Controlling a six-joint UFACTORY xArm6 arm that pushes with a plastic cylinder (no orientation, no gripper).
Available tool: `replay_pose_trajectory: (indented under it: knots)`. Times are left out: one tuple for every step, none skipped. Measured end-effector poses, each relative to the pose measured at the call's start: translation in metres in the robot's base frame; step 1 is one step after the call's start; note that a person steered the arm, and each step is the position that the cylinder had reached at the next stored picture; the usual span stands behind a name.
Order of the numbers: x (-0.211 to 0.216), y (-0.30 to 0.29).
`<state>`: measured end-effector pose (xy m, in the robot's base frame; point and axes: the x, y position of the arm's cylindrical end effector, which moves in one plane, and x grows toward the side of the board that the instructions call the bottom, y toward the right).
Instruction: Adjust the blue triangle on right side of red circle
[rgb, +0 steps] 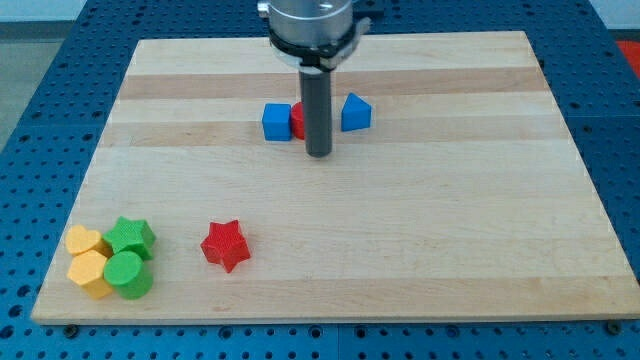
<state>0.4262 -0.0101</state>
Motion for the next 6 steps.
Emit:
replay_pose_trajectory:
  knots:
    - [0.005, 0.052]
    - [-0.028, 0.111]
    - [-0.08, 0.147]
    - [-0.107, 0.146]
    - [-0.101, 0.093]
    - [-0.083, 0.045]
